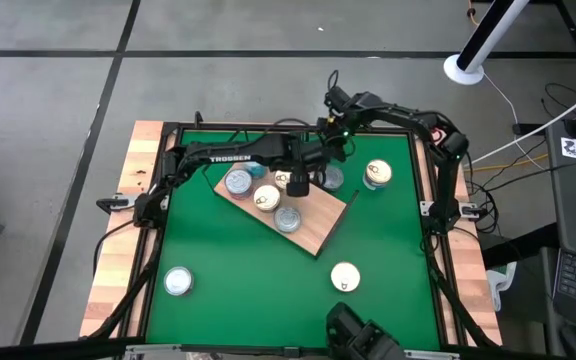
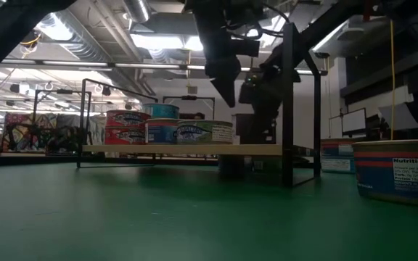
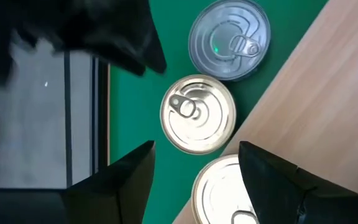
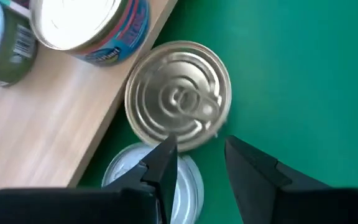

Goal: Stack canned seafood by type on shelf
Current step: Stack the blue and pink tuna can on top of the blue and pink tuna can on the shelf

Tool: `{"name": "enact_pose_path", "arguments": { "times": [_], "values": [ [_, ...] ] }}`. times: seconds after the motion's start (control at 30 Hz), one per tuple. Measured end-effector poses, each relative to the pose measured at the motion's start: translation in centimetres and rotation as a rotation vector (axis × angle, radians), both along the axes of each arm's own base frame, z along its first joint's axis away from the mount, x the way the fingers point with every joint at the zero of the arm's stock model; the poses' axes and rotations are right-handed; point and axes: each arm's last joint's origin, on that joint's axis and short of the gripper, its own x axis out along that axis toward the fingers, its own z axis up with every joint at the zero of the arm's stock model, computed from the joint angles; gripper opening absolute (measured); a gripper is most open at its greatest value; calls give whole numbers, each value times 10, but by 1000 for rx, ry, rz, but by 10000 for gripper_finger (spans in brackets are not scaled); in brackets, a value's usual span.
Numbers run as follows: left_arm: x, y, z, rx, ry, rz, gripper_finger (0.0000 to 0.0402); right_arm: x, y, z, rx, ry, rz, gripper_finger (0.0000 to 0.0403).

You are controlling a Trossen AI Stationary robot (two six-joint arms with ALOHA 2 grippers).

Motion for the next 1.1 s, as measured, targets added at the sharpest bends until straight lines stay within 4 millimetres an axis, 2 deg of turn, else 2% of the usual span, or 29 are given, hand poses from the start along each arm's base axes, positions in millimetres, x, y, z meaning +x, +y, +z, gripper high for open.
{"name": "enact_pose_path", "arguments": {
  "times": [0.17,0.33,0.63,1.1],
  "values": [
    [0,-6,-1,-4,14,-9,227,20,12,-9,-96,47,17,133],
    [-5,-16,-3,-19,83,-22,227,30,19,-17,-177,108,17,133],
    [-10,-26,-5,-43,137,1,227,32,15,-24,-246,175,-35,133],
    [-11,-29,-6,-46,150,-1,227,32,9,-24,-365,246,-138,133]
  ]
}}
